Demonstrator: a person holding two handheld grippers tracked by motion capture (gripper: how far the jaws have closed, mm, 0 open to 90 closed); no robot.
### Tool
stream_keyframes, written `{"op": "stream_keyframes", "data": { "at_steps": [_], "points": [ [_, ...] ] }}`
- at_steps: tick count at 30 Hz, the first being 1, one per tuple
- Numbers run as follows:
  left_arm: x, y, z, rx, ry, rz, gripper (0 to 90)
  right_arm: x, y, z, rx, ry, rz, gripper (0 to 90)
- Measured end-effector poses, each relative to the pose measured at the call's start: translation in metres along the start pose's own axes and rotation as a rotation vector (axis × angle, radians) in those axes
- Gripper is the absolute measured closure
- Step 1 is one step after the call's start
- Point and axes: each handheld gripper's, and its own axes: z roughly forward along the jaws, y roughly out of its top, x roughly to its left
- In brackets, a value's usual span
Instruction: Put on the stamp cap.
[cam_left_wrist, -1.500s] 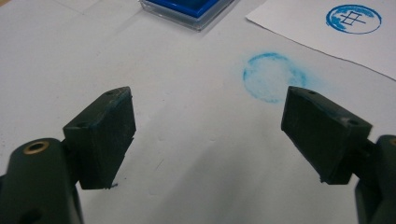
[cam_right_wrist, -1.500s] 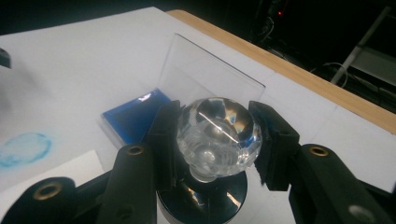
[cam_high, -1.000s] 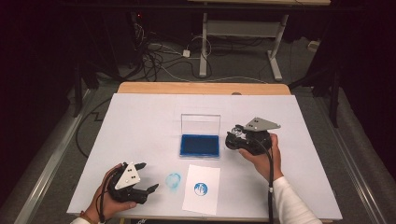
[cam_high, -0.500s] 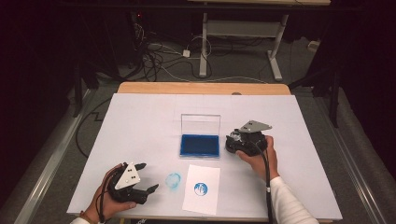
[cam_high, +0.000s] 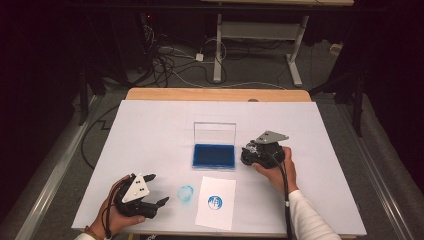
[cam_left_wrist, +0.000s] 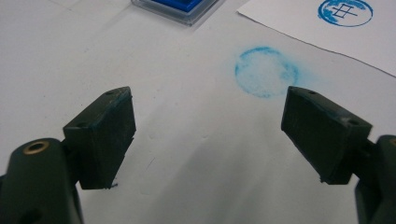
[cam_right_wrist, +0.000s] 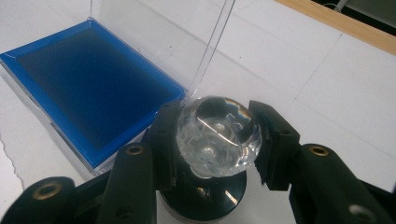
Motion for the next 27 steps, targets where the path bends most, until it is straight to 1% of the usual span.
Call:
{"op": "stream_keyframes", "data": {
  "at_steps": [19,21,25,26,27],
  "points": [
    [-0.0005,0.0001,0.0008,0.010,-0.007,0.005,17.2,-0.0006,-0.0016,-0.0012,-0.002,0.006,0.002,56.5],
    [-0.0004,0.0002,0.0006,0.009,-0.007,0.005,17.2,-0.0002,-0.0014,-0.0017,-0.004,0.002,0.002,55.7],
    [-0.0004,0.0002,0.0006,0.011,-0.007,0.005,17.2,-0.0001,-0.0009,-0.0025,-0.008,-0.012,-0.002,51.3],
    [-0.0004,0.0002,0.0006,0.011,-0.007,0.005,17.2,-0.0001,-0.0009,-0.0030,-0.013,-0.015,0.005,51.1],
    [-0.0004,0.0001,0.0006,0.012,-0.007,0.005,17.2,-0.0003,-0.0008,-0.0035,-0.016,-0.010,0.006,50.7]
  ]
}}
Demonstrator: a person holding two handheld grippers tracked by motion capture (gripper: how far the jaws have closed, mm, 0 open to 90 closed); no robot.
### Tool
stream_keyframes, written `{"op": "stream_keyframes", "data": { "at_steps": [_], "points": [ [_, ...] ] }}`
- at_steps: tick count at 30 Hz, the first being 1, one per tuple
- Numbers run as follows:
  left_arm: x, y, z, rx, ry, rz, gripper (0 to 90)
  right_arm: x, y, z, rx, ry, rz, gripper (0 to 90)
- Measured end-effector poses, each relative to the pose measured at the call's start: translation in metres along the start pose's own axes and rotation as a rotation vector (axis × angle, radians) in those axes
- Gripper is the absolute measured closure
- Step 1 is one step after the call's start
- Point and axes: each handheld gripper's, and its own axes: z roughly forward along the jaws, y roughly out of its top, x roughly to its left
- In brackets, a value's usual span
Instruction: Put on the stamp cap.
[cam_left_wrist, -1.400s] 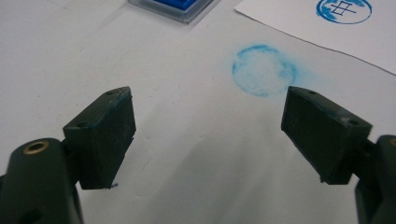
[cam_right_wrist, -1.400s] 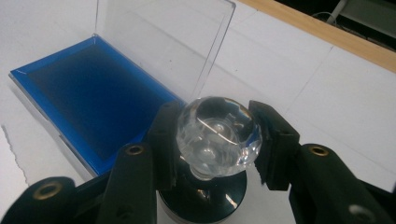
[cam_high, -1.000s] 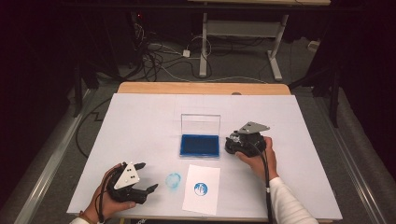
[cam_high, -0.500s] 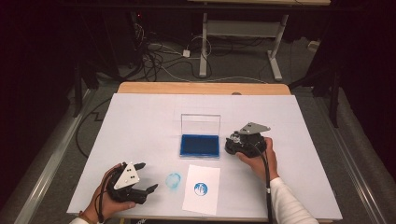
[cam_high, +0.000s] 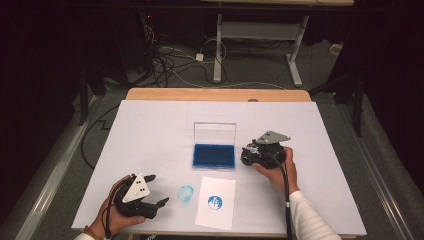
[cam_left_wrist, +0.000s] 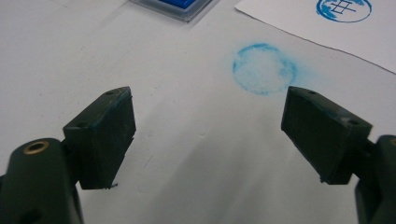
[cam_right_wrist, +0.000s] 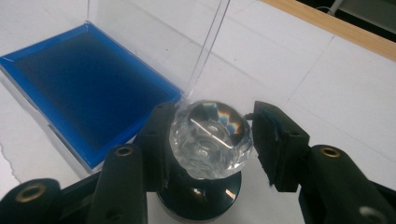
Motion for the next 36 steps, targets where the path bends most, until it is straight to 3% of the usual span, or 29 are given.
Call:
{"op": "stream_keyframes", "data": {
  "at_steps": [18,36],
  "points": [
    [0.001,-0.001,-0.001,0.008,0.004,-0.009,17.2,0.002,0.006,-0.010,-0.086,-0.030,-0.029,33.3],
    [0.003,-0.001,-0.002,0.010,0.003,-0.015,17.2,0.010,0.011,-0.015,-0.104,-0.059,-0.050,21.6]
  ]
}}
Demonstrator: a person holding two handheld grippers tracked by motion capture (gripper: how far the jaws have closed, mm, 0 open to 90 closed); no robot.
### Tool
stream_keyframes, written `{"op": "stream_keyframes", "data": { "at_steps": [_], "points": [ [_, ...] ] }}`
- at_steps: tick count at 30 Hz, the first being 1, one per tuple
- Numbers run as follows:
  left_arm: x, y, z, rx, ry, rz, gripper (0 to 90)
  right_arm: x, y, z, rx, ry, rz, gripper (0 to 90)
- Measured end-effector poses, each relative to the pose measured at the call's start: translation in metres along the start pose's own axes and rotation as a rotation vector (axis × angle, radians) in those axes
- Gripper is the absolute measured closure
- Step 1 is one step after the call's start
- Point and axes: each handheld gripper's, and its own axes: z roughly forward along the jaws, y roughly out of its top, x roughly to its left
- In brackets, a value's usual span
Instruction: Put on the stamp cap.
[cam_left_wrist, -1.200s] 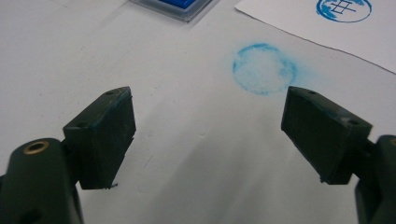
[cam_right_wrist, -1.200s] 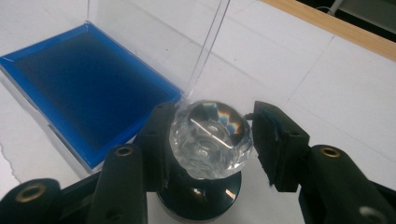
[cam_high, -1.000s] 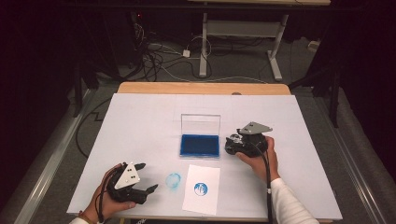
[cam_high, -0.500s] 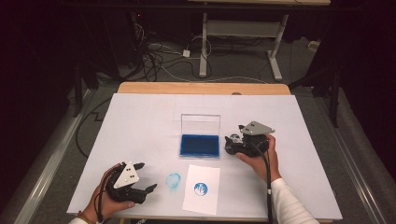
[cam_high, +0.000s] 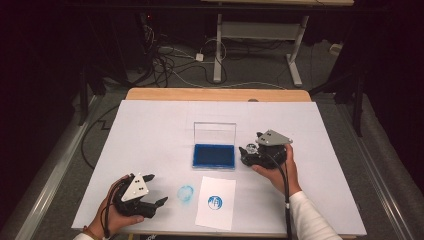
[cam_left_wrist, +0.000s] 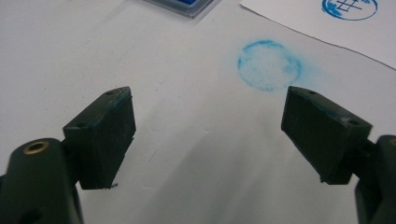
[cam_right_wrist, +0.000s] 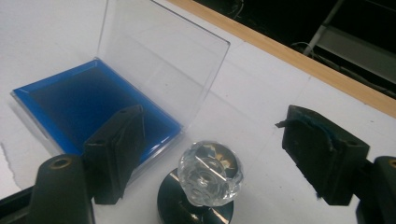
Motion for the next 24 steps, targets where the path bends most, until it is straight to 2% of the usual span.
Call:
{"op": "stream_keyframes", "data": {
  "at_steps": [13,24],
  "points": [
    [0.007,-0.002,-0.001,-0.014,-0.001,-0.025,17.2,0.001,0.006,-0.006,-0.032,0.010,-0.019,23.1],
    [0.008,-0.002,-0.001,-0.013,-0.004,-0.020,17.2,0.004,0.008,-0.011,-0.047,0.013,-0.030,23.0]
  ]
}}
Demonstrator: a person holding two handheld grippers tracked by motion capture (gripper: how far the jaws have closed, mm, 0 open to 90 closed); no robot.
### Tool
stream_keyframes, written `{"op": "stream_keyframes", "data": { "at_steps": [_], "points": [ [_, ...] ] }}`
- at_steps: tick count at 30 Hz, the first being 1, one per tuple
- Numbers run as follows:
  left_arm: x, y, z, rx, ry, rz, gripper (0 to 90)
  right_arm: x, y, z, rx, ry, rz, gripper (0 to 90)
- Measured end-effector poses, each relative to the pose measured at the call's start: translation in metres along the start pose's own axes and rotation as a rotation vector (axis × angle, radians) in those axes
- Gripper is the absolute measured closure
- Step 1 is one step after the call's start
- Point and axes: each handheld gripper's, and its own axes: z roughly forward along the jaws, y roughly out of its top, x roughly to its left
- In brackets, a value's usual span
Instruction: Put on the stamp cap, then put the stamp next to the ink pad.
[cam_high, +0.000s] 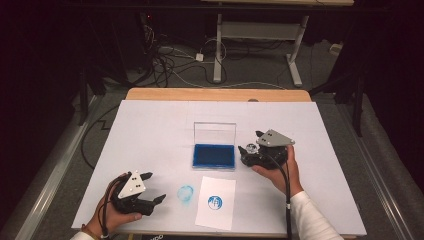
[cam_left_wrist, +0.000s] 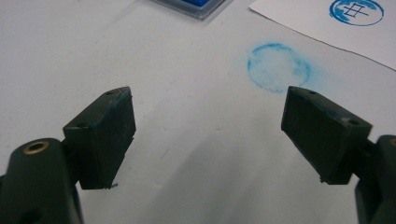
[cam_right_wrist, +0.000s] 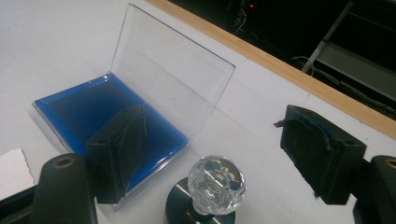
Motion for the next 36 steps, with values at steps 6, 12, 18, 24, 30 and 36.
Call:
{"op": "stream_keyframes", "data": {
  "at_steps": [6,12,18,24,30,36],
  "points": [
    [-0.001,0.000,0.000,0.002,-0.002,0.001,17.2,0.001,0.002,-0.003,-0.001,-0.005,-0.011,22.7],
    [0.001,0.000,0.001,0.004,-0.001,0.001,17.2,0.003,0.003,-0.006,-0.006,0.000,-0.023,22.0],
    [-0.001,0.001,0.000,0.003,0.003,0.002,17.2,0.004,0.004,-0.011,-0.016,0.006,-0.025,21.4],
    [-0.002,0.001,0.000,0.008,0.005,0.008,17.2,0.007,0.006,-0.017,-0.026,0.004,-0.036,21.1],
    [-0.004,0.001,-0.001,0.010,0.010,0.015,17.2,0.010,0.008,-0.026,-0.041,0.008,-0.047,20.7],
    [-0.004,0.001,-0.001,0.007,0.011,0.011,17.1,0.012,0.009,-0.033,-0.059,0.003,-0.051,20.4]
  ]
}}
